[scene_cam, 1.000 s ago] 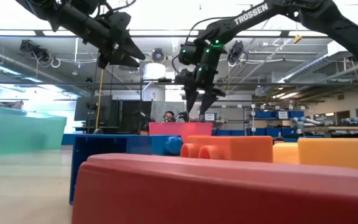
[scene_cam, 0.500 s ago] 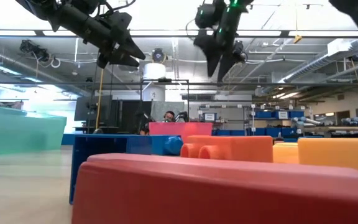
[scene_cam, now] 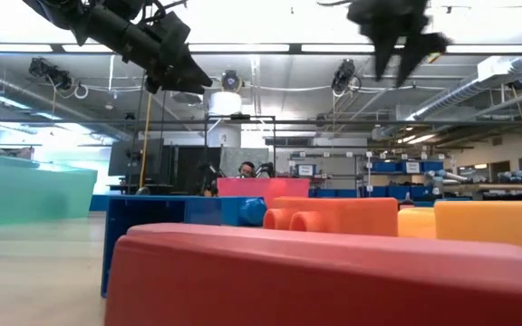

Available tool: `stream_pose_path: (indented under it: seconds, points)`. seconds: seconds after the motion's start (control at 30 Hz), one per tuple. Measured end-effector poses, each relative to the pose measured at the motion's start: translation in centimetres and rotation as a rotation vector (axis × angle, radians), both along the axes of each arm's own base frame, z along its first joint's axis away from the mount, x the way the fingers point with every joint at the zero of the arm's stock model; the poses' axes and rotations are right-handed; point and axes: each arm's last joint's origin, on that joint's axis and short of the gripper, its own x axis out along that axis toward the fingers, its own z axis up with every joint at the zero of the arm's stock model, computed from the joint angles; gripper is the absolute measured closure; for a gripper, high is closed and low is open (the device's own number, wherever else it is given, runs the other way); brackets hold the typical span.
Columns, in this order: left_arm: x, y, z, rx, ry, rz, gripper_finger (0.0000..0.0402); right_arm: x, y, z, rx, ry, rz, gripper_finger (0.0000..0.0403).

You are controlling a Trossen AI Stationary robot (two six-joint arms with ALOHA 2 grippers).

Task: Sort blocks by size
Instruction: Put the blue 4 studded building block into the teal bin

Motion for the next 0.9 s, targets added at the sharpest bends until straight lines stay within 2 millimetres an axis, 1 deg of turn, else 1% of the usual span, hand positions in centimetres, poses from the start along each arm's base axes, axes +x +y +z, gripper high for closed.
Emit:
stream_pose_path:
  seconds: [0.17,0.4,0.53,0.6,0.7,0.77,0.9]
  points:
    - [0.0,0.0,0.0,0.081,0.047,-0.032,0.0193,-3.1,3.9,-2.2,0.065,-0.002,-0.090,0.0180]
    - [0.0,0.0,0.0,0.060,0.036,-0.025,0.0193,-5.4,8.9,-5.9,0.131,0.081,-0.128,0.0181]
    - [0.0,0.0,0.0,0.056,0.034,-0.024,0.0193,-6.7,11.0,-7.8,0.122,0.126,-0.161,0.0180]
    - [0.0,0.0,0.0,0.056,0.035,-0.024,0.0193,-7.6,11.5,-8.9,0.110,0.152,-0.197,0.0179]
    - [0.0,0.0,0.0,0.054,0.038,-0.024,0.0193,-9.0,11.8,-10.8,0.086,0.184,-0.257,0.0179]
    - [0.0,0.0,-0.1,0.054,0.038,-0.024,0.0193,-9.6,11.7,-12.0,0.098,0.169,-0.289,0.0179]
    - [0.0,0.0,0.0,0.054,0.038,-0.025,0.0193,-10.2,11.3,-14.5,0.135,0.132,-0.318,0.0179]
